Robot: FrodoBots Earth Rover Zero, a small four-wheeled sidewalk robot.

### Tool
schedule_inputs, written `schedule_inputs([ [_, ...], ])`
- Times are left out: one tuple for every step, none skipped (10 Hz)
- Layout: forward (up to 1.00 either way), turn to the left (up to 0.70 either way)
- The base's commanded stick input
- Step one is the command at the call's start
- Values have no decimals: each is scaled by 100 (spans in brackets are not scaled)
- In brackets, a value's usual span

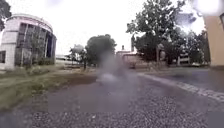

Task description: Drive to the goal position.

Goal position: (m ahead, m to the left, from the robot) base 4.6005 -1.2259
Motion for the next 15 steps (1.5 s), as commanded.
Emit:
schedule_inputs([
  [70,-14],
  [70,-14],
  [70,-8],
  [70,-2],
  [70,0],
  [70,0],
  [70,0],
  [70,0],
  [70,0],
  [70,0],
  [70,0],
  [70,-5],
  [70,-14],
  [70,-14],
  [70,-14],
])
